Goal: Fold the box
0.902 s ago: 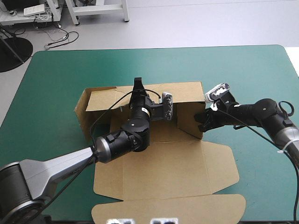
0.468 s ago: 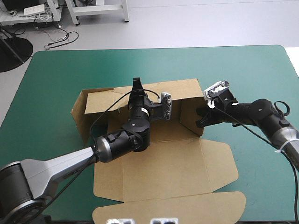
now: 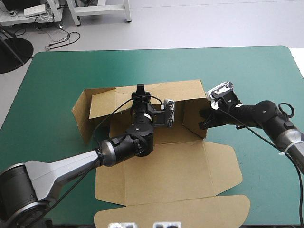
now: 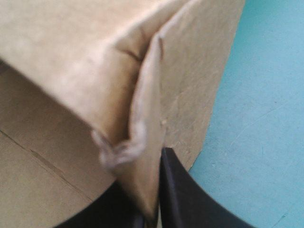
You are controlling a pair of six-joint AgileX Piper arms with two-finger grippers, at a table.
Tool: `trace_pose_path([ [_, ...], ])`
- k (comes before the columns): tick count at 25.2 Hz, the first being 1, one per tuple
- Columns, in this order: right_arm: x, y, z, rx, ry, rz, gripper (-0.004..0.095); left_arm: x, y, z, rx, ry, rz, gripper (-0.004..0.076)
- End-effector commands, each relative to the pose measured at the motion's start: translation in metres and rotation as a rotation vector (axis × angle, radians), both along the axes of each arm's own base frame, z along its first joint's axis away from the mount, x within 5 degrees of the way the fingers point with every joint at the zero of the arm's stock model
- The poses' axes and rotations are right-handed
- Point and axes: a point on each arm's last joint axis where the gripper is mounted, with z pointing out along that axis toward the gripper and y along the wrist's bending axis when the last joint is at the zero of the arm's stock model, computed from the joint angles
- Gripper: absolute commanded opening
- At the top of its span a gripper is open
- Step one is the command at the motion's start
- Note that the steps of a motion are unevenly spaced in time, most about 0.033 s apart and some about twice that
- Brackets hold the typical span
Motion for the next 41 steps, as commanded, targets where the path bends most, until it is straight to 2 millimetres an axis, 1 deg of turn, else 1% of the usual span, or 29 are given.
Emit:
trace_pose_path([
  [1, -0.004, 0.006, 0.014, 0.054, -0.008, 0.017, 0.0, -0.007, 0.006, 0.013, -0.041, -0.001, 0.055, 0.0473],
  [4, -0.004, 0.006, 0.014, 0.055, -0.006, 0.016, 0.0, -0.016, 0.005, 0.021, -0.053, -0.014, 0.044, 0.0473],
  [8, -0.005, 0.005, 0.013, 0.041, 0.008, 0.016, 0.0, -0.031, 0.004, 0.04, -0.11, -0.046, 0.018, 0.0473],
  [11, -0.006, 0.004, 0.011, 0.016, 0.021, 0.016, 0.0, -0.046, 0.01, 0.055, -0.128, -0.07, 0.023, 0.0473],
  [12, -0.006, 0.003, 0.01, 0.008, 0.028, 0.008, 0.0, -0.055, 0.014, 0.067, -0.152, -0.084, 0.023, 0.0473],
  [13, -0.005, 0.003, 0.01, 0.005, 0.028, 0.006, 0.0, -0.059, 0.017, 0.072, -0.171, -0.09, 0.02, 0.0473],
  [14, -0.005, 0.002, 0.01, 0.006, 0.031, 0.003, 0.0, -0.068, 0.019, 0.082, -0.222, -0.1, 0.008, 0.0473],
  [15, -0.005, 0.002, 0.01, 0.006, 0.032, 0.002, 0.0, -0.072, 0.02, 0.085, -0.236, -0.104, -0.002, 0.0473],
  [16, -0.005, 0.002, 0.01, 0.01, 0.036, -0.004, 0.0, -0.081, 0.021, 0.093, -0.258, -0.111, -0.024, 0.0473],
  [19, -0.005, 0.002, 0.01, 0.013, 0.04, -0.008, 0.0, -0.094, 0.024, 0.103, -0.298, -0.129, -0.045, 0.0472],
  [20, -0.005, 0.002, 0.01, 0.017, 0.044, -0.013, 0.0, -0.099, 0.027, 0.111, -0.37, -0.151, -0.042, 0.0442],
  [21, -0.005, 0.002, 0.01, 0.024, 0.051, -0.021, 0.0, -0.101, 0.032, 0.119, -0.404, -0.177, -0.05, 0.0347],
  [22, -0.005, 0.002, 0.01, 0.027, 0.054, -0.025, 0.0, -0.1, 0.036, 0.124, -0.41, -0.2, -0.053, 0.0248],
  [23, -0.006, 0.002, 0.01, 0.03, 0.058, -0.027, 0.0, -0.099, 0.042, 0.13, -0.415, -0.239, -0.055, 0.0099],
  [24, -0.006, 0.003, 0.01, 0.035, 0.065, -0.032, 0.0, -0.097, 0.047, 0.138, -0.416, -0.294, -0.058, 0.0001],
  [26, -0.006, 0.003, 0.01, 0.045, 0.079, -0.04, 0.0, -0.09, 0.057, 0.153, -0.471, -0.334, -0.031, 0.0007],
  [28, -0.007, 0.003, 0.009, 0.047, 0.095, -0.042, 0.0, -0.08, 0.069, 0.171, -0.569, -0.322, 0.012, 0.0007],
  [29, -0.008, 0.003, 0.009, 0.047, 0.103, -0.042, 0.0, -0.075, 0.073, 0.176, -0.601, -0.321, 0.026, 0.0007],
  [30, -0.008, 0.003, 0.008, 0.044, 0.11, -0.042, 0.0, -0.068, 0.082, 0.185, -0.651, -0.323, 0.054, 0.0007],
  [32, -0.009, 0.003, 0.008, 0.053, 0.127, -0.052, 0.0, -0.057, 0.096, 0.194, -0.728, -0.314, 0.106, 0.0007],
  [33, -0.009, 0.003, 0.009, 0.06, 0.129, -0.06, 0.0, -0.048, 0.11, 0.201, -0.773, -0.318, 0.155, 0.0007],
  [35, -0.01, 0.003, 0.012, 0.076, 0.138, -0.078, 0.0, -0.036, 0.129, 0.206, -0.837, -0.302, 0.22, 0.0007],
  [36, -0.01, 0.003, 0.014, 0.086, 0.152, -0.086, 0.0, -0.027, 0.144, 0.207, -0.88, -0.29, 0.281, 0.0007],
  [37, -0.01, 0.003, 0.016, 0.091, 0.167, -0.095, 0.0, -0.022, 0.155, 0.207, -0.91, -0.285, 0.32, 0.0007],
  [40, -0.009, 0.002, 0.028, 0.079, 0.216, -0.118, 0.0002, -0.006, 0.197, 0.2, -1.032, -0.263, 0.512, 0.0007],
  [41, -0.009, 0.001, 0.032, 0.064, 0.236, -0.127, 0.0002, -0.003, 0.208, 0.198, -1.067, -0.252, 0.561, 0.0007],
])
